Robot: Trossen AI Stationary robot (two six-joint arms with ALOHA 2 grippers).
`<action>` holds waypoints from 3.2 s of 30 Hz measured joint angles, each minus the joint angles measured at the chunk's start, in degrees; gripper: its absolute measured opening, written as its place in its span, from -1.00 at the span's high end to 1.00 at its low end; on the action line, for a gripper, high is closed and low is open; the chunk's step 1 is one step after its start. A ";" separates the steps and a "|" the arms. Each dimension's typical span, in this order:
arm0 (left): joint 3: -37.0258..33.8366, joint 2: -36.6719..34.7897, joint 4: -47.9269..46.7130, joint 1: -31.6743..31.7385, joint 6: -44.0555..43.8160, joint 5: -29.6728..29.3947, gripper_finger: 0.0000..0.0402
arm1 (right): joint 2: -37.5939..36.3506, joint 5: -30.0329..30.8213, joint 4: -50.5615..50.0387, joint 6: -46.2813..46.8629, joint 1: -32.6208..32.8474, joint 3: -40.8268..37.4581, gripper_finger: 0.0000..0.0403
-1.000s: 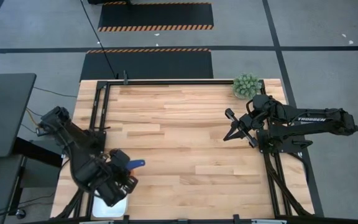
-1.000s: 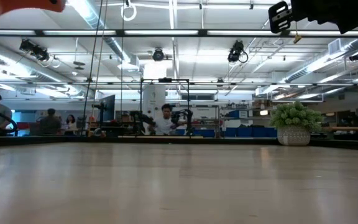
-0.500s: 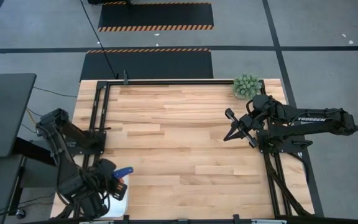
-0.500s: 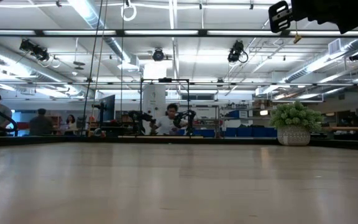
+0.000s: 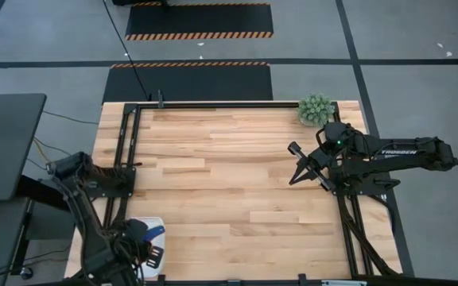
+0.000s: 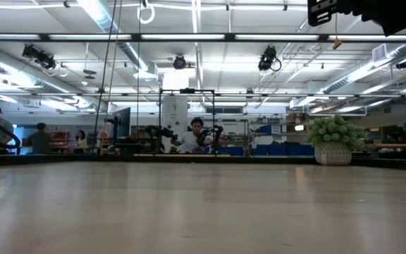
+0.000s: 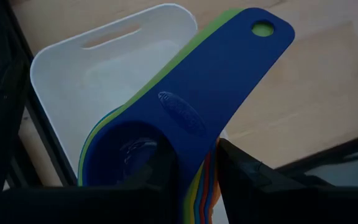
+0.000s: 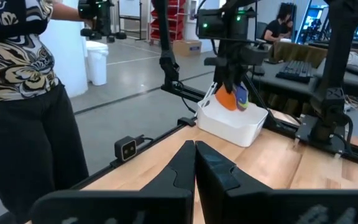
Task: Nest measuring cups in basket
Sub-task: Put the stacked measuring cups into the white bin
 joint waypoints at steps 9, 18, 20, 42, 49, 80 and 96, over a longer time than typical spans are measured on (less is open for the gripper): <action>-0.02 3.74 0.11 0.66 -0.96 2.62 0.53 | 0.00 1.36 0.00 0.33 0.00 0.00 0.91; -0.02 6.58 -0.52 1.41 -1.20 4.41 0.53 | 0.00 1.85 0.00 0.61 0.02 0.00 0.91; -0.02 7.08 -0.66 1.61 -1.20 4.41 0.53 | 0.00 2.89 0.00 1.28 0.00 0.00 0.91; 0.00 8.32 -2.76 3.16 -1.96 6.77 0.53 | 0.00 3.06 0.00 2.60 0.00 0.00 0.91; -0.07 11.81 -0.81 3.51 -2.64 9.53 0.53 | 0.00 3.06 0.92 4.61 0.02 0.00 0.91; -0.28 17.84 -0.81 5.57 -3.04 12.94 0.53 | 0.00 3.06 3.86 10.20 0.00 0.00 0.91; -0.28 18.16 0.19 5.42 -0.69 11.00 0.52 | 0.00 3.06 5.14 14.49 0.02 0.00 0.91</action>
